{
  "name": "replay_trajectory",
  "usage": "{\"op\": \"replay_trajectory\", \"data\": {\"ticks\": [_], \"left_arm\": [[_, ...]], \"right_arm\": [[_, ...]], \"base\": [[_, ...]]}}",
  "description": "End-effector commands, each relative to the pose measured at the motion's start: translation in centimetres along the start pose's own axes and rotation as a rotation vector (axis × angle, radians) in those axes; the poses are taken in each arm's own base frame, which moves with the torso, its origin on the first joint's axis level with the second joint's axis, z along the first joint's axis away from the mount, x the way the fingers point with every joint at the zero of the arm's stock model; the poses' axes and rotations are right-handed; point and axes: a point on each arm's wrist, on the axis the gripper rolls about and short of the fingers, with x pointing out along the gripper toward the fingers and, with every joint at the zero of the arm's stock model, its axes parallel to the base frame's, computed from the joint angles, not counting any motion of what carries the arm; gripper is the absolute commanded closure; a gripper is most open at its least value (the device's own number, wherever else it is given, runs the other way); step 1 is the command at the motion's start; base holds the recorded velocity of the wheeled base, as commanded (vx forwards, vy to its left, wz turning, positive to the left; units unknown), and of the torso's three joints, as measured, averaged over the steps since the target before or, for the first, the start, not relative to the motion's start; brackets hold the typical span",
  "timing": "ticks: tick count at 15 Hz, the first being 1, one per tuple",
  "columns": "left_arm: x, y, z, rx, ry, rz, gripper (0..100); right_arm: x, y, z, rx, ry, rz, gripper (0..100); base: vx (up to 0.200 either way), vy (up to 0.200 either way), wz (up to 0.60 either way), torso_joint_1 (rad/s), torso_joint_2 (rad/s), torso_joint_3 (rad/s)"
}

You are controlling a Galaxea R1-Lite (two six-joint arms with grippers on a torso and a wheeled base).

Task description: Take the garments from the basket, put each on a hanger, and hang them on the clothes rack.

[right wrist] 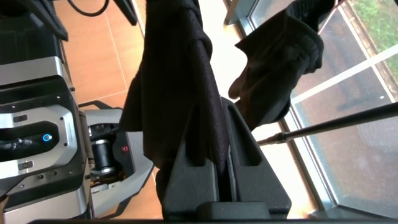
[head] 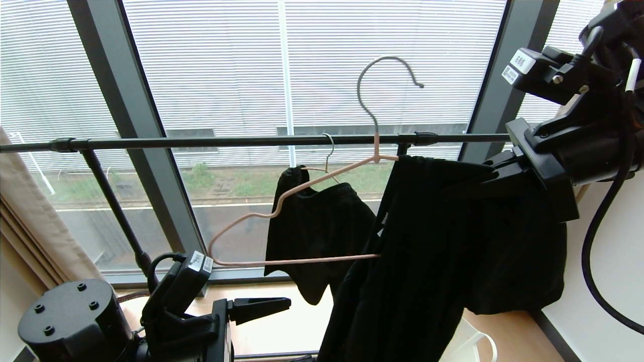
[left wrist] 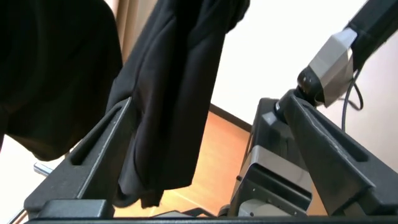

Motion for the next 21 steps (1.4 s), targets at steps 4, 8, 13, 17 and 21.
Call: {"op": "replay_trajectory", "data": {"ticks": [4, 8, 13, 17, 21], "left_arm": [[-0.1, 0.1, 0.0, 0.016, -0.002, 0.000, 0], [-1.1, 0.4, 1.4, -0.025, -0.067, 0.019, 0], [-3.7, 2.0, 3.0, -0.123, -0.087, -0.046, 0], [-3.6, 2.1, 3.3, -0.177, -0.093, -0.052, 0], [-1.7, 2.1, 2.5, -0.243, -0.030, -0.115, 0]], "right_arm": [[0.2, -0.1, -0.1, 0.005, 0.003, 0.007, 100], [-0.9, -0.3, -0.3, 0.012, -0.013, -0.025, 100], [-2.5, -1.0, -0.9, 0.039, -0.136, 0.060, 100], [-2.0, -1.4, -1.3, 0.005, -0.197, 0.092, 100], [-1.4, -1.0, -1.5, -0.041, -0.225, 0.143, 100]], "base": [[0.000, 0.000, 0.00, 0.000, 0.00, 0.000], [0.000, 0.000, 0.00, 0.000, 0.00, 0.000], [0.000, 0.000, 0.00, 0.000, 0.00, 0.000], [0.000, 0.000, 0.00, 0.000, 0.00, 0.000], [0.000, 0.000, 0.00, 0.000, 0.00, 0.000]]}}
